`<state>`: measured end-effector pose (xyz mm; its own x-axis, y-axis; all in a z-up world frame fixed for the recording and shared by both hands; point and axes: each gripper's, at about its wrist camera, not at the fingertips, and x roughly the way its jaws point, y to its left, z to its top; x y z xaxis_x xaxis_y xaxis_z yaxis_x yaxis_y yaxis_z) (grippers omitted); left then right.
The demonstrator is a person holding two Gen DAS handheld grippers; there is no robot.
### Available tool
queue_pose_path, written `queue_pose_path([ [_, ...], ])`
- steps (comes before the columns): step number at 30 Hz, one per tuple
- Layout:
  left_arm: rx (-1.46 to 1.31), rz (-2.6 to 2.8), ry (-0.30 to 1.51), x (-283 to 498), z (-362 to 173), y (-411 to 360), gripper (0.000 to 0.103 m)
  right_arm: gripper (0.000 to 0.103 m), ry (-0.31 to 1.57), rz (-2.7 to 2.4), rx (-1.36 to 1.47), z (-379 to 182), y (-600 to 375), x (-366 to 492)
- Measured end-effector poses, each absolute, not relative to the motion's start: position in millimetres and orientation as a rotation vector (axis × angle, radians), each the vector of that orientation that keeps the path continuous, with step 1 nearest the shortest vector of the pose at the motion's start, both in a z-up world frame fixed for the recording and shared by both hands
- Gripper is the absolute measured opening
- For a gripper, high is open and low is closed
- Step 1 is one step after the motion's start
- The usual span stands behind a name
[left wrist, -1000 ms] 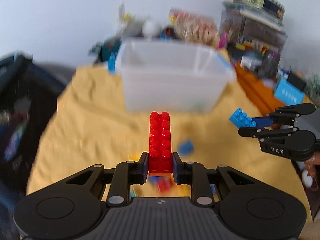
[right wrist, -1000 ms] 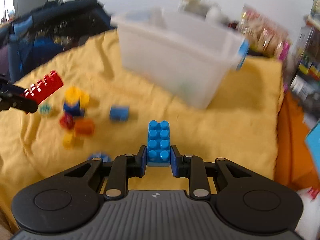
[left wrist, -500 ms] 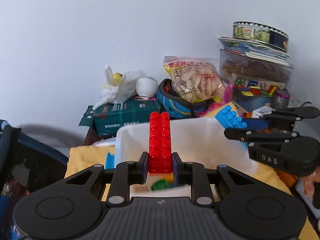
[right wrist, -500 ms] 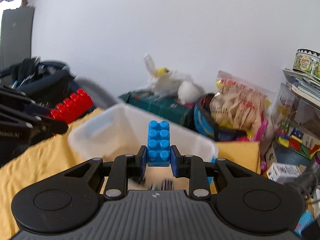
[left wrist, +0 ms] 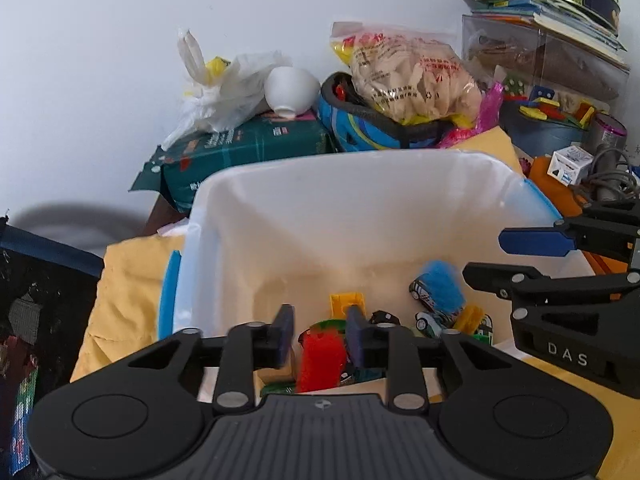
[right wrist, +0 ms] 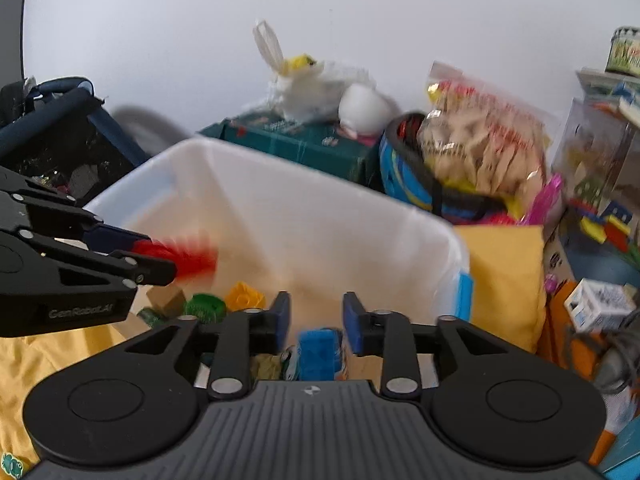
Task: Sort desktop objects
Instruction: 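Carry the red and blue bricks over the white bin and open both grippers, then return both grippers to the blanket, right gripper toward the blue airplane disc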
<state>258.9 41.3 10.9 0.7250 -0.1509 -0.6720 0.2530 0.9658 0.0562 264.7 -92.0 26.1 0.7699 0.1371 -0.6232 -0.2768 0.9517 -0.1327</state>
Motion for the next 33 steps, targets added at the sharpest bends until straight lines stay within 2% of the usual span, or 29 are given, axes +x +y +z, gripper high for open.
queue_pose_path([
  [8, 0.099, -0.212, 0.626, 225.2, 48.0, 49.6, 0.044, 0.042, 0.595, 0.237, -0.219, 42.2, -91.3, 247.9],
  [13, 0.057, -0.173, 0.566, 167.5, 55.5, 59.3, 0.06, 0.047, 0.531, 0.288, -0.193, 58.8, -91.0, 220.9],
  [16, 0.033, -0.151, 0.598, 135.2, 41.8, 65.8, 0.061, 0.053, 0.483, 0.327, -0.182, 58.6, -97.4, 184.5],
  [19, 0.02, -0.147, 0.674, 112.4, 17.3, 68.2, 0.061, 0.054, 0.492, 0.342, -0.203, 45.5, -100.3, 151.1],
  [26, -0.015, -0.16, 0.883, 66.8, -44.4, 67.5, 0.061, 0.055, 0.68, 0.396, -0.241, -7.7, -102.7, 119.3],
  [33, -0.011, -0.172, 0.929, 41.4, -62.4, 61.7, 0.061, 0.055, 0.788, 0.407, -0.236, -33.4, -109.4, 104.5],
])
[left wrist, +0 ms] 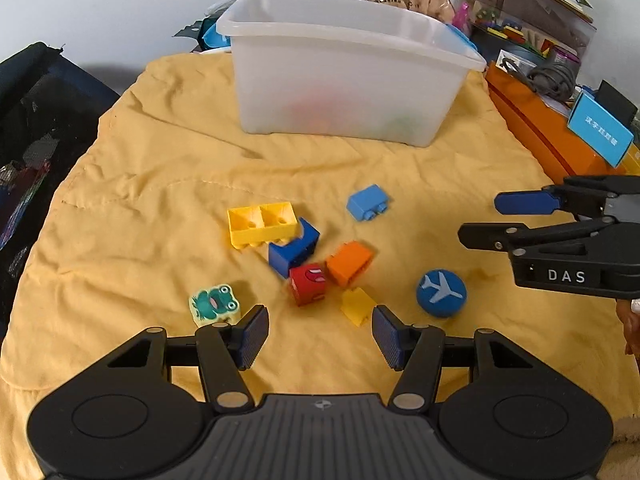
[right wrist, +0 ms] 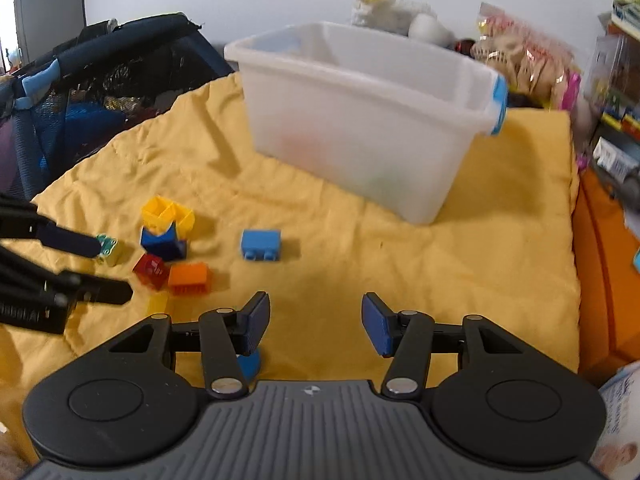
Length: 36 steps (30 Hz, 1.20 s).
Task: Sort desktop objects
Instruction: 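Return both grippers to the blanket, right gripper toward the blue airplane disc, then grasp the blue airplane disc with the right gripper while the left grasps a small yellow block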
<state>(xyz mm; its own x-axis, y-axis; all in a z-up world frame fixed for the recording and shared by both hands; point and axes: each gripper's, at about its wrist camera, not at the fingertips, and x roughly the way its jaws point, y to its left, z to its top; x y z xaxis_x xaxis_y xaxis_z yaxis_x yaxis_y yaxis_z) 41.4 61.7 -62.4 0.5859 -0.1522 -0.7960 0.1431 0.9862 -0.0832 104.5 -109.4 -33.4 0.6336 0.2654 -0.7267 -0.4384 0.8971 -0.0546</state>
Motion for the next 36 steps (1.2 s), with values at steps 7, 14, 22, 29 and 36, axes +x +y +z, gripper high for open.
queue_pose_path([
  [7, -0.006, -0.17, 0.927, 34.2, -64.9, 58.0, 0.061, 0.058, 0.793, 0.43, -0.267, -36.7, -102.8, 92.7],
  [14, -0.011, -0.156, 0.956, 32.1, -74.2, 62.9, 0.061, 0.058, 0.82, 0.438, -0.329, -49.6, -93.0, 86.5],
  [22, -0.019, -0.152, 0.966, 33.7, -77.5, 67.4, 0.061, 0.059, 0.851, 0.454, -0.331, -55.5, -86.0, 85.5],
  [29, -0.011, -0.155, 0.99, 34.8, -84.4, 69.3, 0.061, 0.061, 0.854, 0.449, -0.327, -56.0, -84.0, 86.2],
  [36, 0.017, -0.17, 0.991, 34.2, -87.0, 68.8, 0.061, 0.06, 0.857, 0.452, -0.329, -57.4, -82.5, 86.2],
])
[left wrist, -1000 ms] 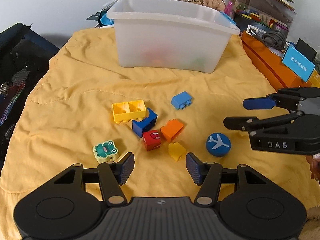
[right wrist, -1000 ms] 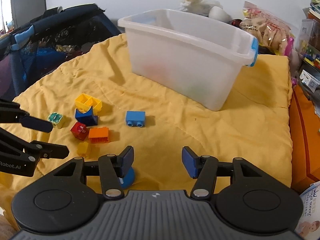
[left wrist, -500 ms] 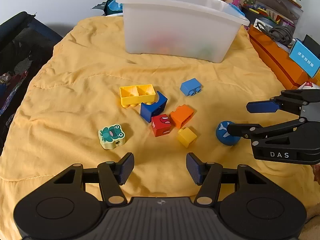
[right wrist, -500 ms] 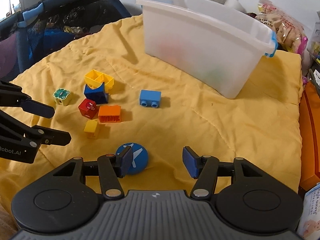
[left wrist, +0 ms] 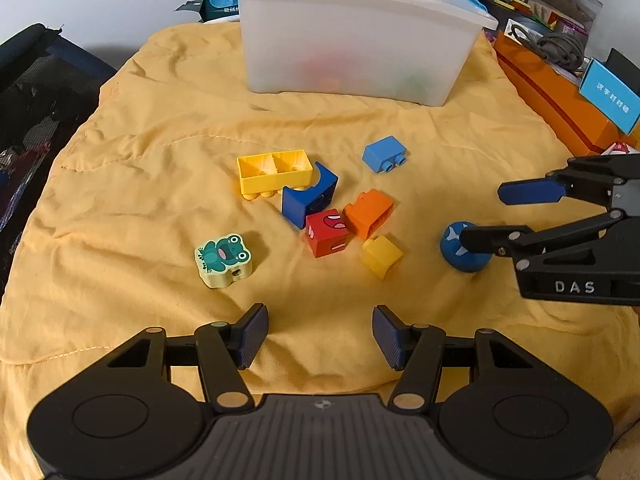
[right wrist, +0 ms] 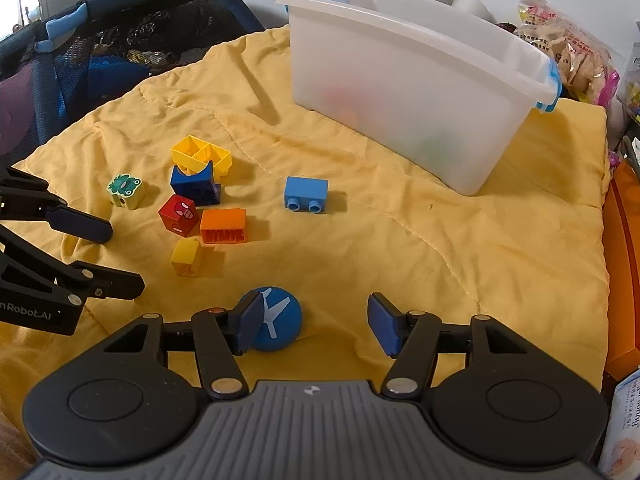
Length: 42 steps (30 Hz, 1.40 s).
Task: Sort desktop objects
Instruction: 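Grasp the blue airplane disc with the right gripper while the left grasps a small yellow block, then carry the disc and yellow block over the white bin and open both grippers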
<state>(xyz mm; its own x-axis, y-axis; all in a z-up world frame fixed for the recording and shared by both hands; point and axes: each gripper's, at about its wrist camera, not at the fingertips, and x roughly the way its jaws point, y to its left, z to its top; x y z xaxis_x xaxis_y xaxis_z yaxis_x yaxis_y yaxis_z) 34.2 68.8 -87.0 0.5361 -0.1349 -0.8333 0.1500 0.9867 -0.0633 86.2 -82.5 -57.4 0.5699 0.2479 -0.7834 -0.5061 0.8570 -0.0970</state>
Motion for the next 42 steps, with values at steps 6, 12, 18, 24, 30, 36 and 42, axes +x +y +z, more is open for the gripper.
queue_pose_path([
  [6, 0.009, -0.216, 0.953, 32.4, -80.2, 64.6, 0.061, 0.052, 0.85, 0.49, -0.315, -49.6, -82.7, 81.9],
  [12, 0.017, -0.218, 0.955, 33.2, -80.7, 60.3, 0.061, 0.052, 0.87, 0.56, -0.363, -58.4, -69.3, 72.8],
  [18, -0.027, -0.264, 0.946, 39.9, -76.0, 54.9, 0.061, 0.042, 0.894, 0.569, -0.341, -68.5, -70.6, 78.6],
  [24, -0.043, -0.297, 0.96, 59.6, -83.5, 36.3, 0.051, 0.042, 0.869, 0.507, -0.343, -60.0, -83.7, 76.7],
  [30, 0.019, -0.319, 0.984, 68.6, -87.7, 30.3, 0.017, 0.042, 0.896, 0.467, -0.314, -64.4, -97.3, 79.3],
  [36, 0.018, -0.337, 0.99, 62.7, -88.3, 34.9, 0.017, 0.043, 0.891, 0.465, -0.306, -67.1, -98.2, 81.2],
  [42, -0.034, -0.349, 0.942, 66.4, -61.4, 47.0, 0.017, 0.042, 0.906, 0.467, -0.279, -66.3, -100.1, 84.0],
])
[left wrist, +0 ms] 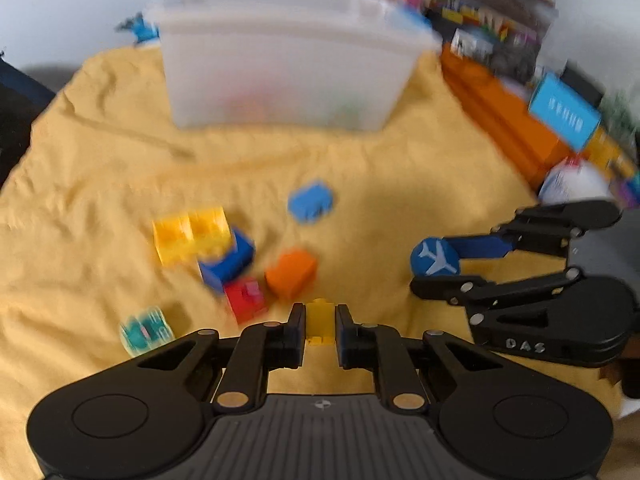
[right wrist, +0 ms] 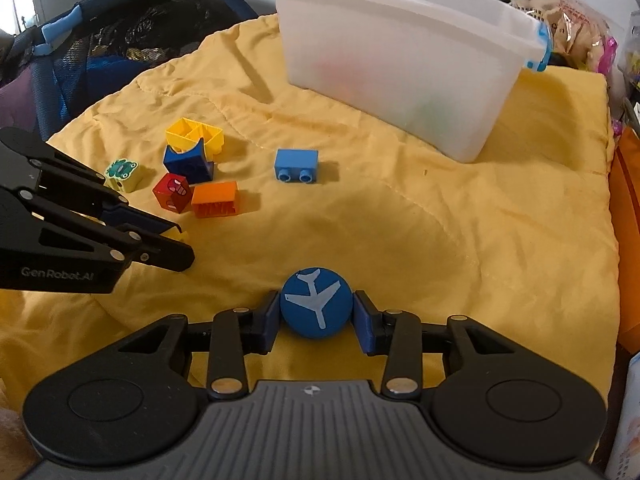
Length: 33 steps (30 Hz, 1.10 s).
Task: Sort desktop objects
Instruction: 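Carry the disc and yellow block over the white bin and open both grippers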
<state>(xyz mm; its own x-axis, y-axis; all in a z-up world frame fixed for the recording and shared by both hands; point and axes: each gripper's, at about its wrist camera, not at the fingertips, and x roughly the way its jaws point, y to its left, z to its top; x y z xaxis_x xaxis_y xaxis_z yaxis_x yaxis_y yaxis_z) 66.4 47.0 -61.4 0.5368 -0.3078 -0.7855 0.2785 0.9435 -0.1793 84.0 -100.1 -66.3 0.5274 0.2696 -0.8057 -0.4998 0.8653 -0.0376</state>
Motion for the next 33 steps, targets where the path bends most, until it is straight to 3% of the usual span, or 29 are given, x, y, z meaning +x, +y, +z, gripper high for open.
queue_pose_path([
  [9, -0.013, -0.326, 0.631, 116.4, 56.0, 71.6, 0.017, 0.042, 0.664, 0.417, -0.271, 15.2, -102.5, 110.6],
  [16, 0.028, -0.324, 0.494, 169.6, 105.2, 66.8, 0.017, 0.042, 0.454, 0.338, -0.271, 82.7, -100.9, 159.3],
  [21, 0.023, -0.299, 0.489, 214.5, 107.1, 59.8, 0.017, 0.042, 0.389, 0.292, -0.231, 106.2, -92.9, 199.5],
  [25, 0.076, -0.26, 0.566, 253.4, 76.9, 52.3, 0.017, 0.042, 0.41, 0.261, -0.229, 103.8, -87.7, 226.2],
  [32, 0.125, -0.305, 0.76, 280.5, 15.9, 46.0, 0.018, 0.042, 0.665, 0.262, -0.212, 42.3, -88.1, 271.4],
  [33, 0.124, -0.316, 0.766, 280.3, 14.1, 45.7, 0.024, 0.043, 0.689, 0.265, -0.209, 35.7, -89.7, 273.0],
])
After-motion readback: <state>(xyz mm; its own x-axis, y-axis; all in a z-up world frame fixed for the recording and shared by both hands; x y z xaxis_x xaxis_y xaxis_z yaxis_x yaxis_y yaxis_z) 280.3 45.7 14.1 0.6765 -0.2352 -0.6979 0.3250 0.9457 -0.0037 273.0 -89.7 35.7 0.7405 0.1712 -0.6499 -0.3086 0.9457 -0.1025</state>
